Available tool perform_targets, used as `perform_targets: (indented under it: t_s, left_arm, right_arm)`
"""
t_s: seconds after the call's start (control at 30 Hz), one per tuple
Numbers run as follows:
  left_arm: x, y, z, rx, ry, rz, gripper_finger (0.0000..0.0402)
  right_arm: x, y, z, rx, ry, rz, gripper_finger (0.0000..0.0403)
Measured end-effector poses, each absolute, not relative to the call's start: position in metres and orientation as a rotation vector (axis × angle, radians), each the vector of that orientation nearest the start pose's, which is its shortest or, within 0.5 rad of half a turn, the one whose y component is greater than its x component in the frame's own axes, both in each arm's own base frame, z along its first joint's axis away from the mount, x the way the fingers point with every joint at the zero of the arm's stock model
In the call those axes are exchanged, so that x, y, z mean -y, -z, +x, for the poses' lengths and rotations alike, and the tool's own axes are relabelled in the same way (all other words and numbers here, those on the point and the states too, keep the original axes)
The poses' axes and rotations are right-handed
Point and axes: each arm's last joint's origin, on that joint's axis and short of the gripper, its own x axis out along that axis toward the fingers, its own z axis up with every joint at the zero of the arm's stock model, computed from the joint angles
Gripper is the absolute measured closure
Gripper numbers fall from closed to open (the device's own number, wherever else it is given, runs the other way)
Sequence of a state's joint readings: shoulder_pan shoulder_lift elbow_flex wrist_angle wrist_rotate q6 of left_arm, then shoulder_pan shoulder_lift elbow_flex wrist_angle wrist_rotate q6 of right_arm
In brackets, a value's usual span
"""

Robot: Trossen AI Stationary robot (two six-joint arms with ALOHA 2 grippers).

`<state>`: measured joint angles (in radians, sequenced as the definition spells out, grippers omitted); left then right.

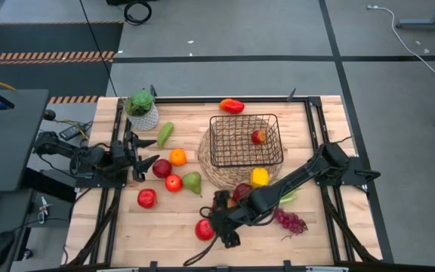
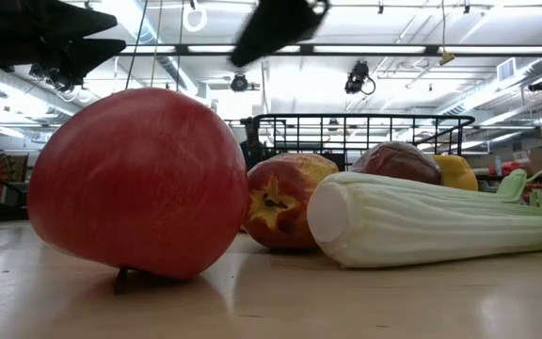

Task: Build produce basket
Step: Put the red apple into the black wire basket

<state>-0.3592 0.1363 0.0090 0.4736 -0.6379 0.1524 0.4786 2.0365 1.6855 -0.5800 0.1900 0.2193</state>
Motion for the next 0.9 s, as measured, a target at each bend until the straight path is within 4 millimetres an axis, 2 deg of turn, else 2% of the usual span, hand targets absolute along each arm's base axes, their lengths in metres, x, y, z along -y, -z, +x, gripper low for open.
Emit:
perform_targets:
  t_s: [0.17,0.43,0.7,0.9]
  left_arm:
    - [0.017,-0.199,0.095,0.283,-0.293,-0.018,0.0121]
    - [0.017,-0.198,0.095,0.284,-0.292,-0.018,0.012]
    - [0.017,-0.198,0.095,0.282,-0.292,-0.017,0.012]
    - [0.017,-0.197,0.095,0.272,-0.293,-0.012,0.012]
  right_arm:
    - [-0.207,-0.224,0.415,-0.813,-0.285,-0.113,0.0005]
    - [-0.218,-0.192,0.434,-0.725,-0.395,-0.197,0.0005]
    - [-0.205,-0.181,0.441,-0.764,-0.365,-0.197,0.0005]
    - [-0.198,-0.158,0.446,-0.829,-0.381,-0.185,0.0009]
